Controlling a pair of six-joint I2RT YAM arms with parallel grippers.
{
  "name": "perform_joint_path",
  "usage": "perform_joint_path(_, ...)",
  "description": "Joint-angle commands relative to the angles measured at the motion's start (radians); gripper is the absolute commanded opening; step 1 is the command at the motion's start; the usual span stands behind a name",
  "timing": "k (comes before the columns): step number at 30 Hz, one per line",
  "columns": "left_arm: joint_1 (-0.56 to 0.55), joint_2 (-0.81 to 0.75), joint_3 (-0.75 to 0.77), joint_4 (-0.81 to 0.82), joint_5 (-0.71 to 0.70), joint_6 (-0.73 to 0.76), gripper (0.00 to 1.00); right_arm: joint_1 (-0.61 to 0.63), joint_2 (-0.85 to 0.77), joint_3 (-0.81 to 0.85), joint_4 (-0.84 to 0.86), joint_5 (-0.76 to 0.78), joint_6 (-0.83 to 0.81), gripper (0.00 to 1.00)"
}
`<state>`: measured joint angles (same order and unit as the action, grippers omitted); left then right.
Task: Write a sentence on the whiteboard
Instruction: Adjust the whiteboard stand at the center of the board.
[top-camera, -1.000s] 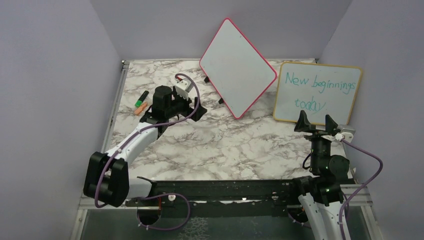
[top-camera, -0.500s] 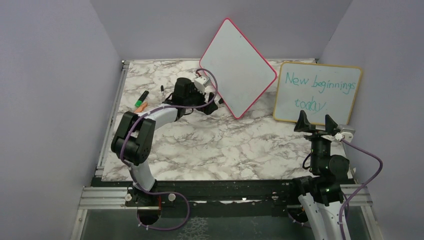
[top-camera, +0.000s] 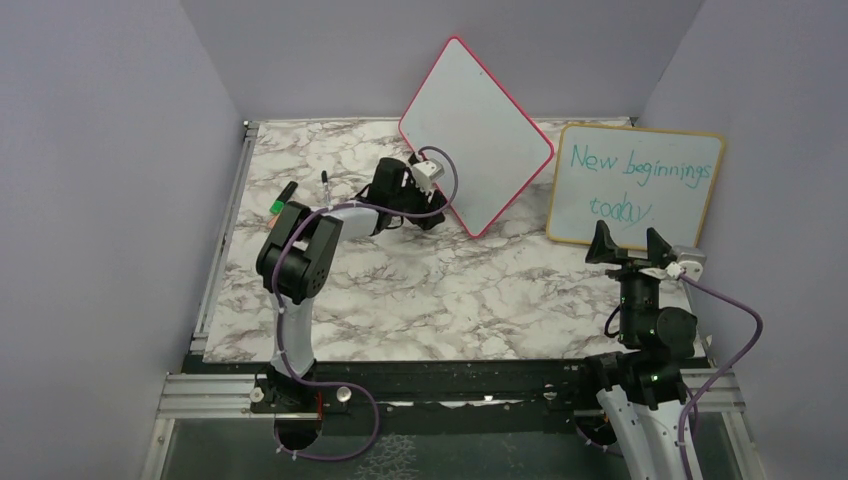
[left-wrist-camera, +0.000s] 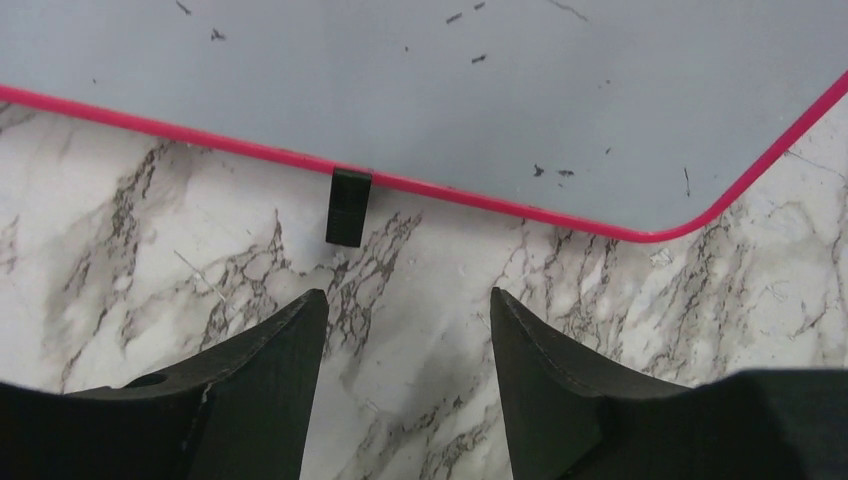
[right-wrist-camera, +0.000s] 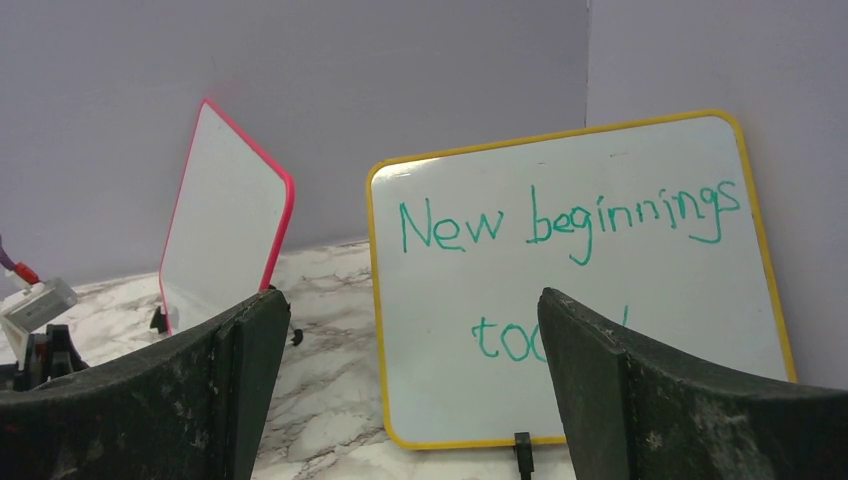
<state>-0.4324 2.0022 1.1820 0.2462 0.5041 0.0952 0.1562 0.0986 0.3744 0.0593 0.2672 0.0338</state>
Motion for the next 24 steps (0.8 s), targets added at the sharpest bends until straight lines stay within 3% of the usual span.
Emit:
perform_joint_path(1,-0.008,0.053,0.074,0.038,-0.011,0.035,0.6,0.005,0.01,0.0,0.01,-0.026,0.002,1.0)
perform_joint_path(10,-0.017,0.152,0.185,0.0,-0.025,0.063,0.52,0.005,0.018,-0.004,0.015,-0.03,-0.002,1.0)
perform_joint_path(24,-0.038,0.187,0.214,-0.014,-0.046,0.088,0.19,0.005,0.022,-0.008,0.022,-0.029,-0.004,1.0)
